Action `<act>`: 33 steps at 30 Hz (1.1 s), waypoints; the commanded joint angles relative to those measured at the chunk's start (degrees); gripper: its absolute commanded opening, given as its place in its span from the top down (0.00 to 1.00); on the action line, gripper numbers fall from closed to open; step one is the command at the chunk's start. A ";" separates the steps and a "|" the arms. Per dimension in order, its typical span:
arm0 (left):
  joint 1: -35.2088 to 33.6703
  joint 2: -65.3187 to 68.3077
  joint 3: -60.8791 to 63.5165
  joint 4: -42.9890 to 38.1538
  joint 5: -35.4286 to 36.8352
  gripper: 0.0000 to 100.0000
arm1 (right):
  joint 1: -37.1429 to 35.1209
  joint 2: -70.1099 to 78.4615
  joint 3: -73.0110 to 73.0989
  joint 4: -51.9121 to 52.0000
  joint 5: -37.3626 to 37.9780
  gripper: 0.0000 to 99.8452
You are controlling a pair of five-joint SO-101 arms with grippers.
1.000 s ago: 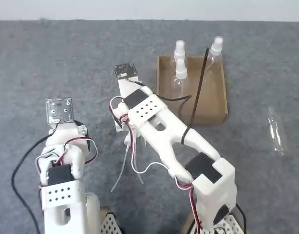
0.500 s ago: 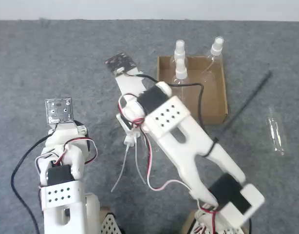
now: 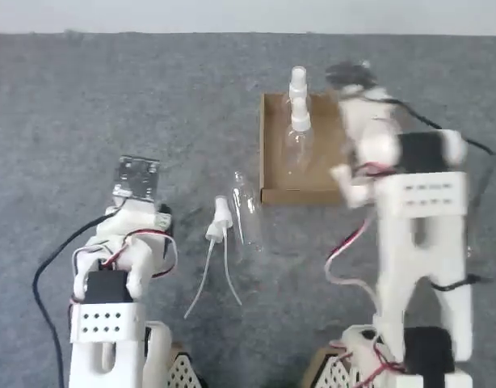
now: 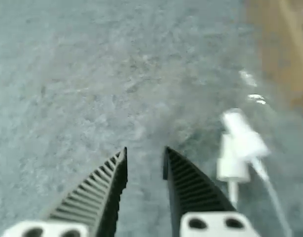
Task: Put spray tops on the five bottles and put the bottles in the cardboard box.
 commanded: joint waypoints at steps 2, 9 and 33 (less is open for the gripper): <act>9.05 -0.62 -7.78 6.42 -2.55 0.90 | 19.03 -2.86 6.95 -2.24 13.89 0.79; 13.19 19.34 -18.68 7.21 -2.46 0.90 | 30.55 -2.77 19.08 -15.96 20.13 0.79; 12.40 56.09 -30.64 -4.84 0.62 0.80 | 33.54 -2.77 26.46 -21.58 22.95 0.79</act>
